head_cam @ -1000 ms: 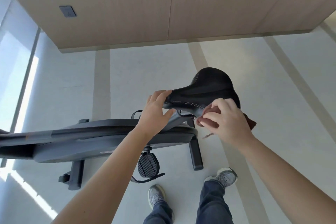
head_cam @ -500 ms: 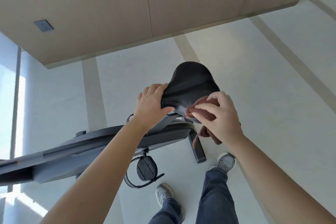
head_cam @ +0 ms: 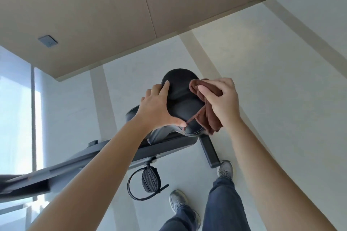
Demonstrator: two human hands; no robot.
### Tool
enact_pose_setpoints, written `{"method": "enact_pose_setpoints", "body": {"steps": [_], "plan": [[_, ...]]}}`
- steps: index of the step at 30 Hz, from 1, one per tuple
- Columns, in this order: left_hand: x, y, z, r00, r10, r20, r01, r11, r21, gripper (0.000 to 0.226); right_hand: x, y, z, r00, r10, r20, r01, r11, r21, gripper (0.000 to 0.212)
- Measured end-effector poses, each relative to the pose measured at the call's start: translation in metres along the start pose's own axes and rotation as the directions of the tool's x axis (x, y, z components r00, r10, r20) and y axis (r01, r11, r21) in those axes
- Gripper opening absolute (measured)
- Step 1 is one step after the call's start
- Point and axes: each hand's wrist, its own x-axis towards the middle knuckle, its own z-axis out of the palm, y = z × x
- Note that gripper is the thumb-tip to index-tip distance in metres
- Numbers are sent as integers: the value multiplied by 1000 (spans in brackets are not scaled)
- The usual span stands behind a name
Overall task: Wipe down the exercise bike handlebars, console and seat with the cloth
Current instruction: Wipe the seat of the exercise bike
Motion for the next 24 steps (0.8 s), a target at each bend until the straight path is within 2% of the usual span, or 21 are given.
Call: {"method": "enact_pose_setpoints", "body": {"steps": [3,7,9,15,20,24], "plan": [[3,11,1,997,-73,-15,72,997,-13,130,13,6,-6,995,21,98,-31,994,105,15],[2,18,3,992,-127,-1,127,992,5,131,-27,26,-16,996,81,39,-89,961,261,14],[1,19,2,991,-133,29,132,991,22,133,-25,32,-18,991,119,57,-131,936,326,14],[5,25,-5,972,-229,62,232,971,-56,126,87,20,6,934,45,354,-131,966,222,16],[6,32,-5,960,-278,9,278,956,-92,117,49,44,-12,925,113,362,-238,915,325,17],[7,36,-6,951,-308,18,308,948,-82,117,38,50,-20,927,71,369,-205,918,339,23]]}}
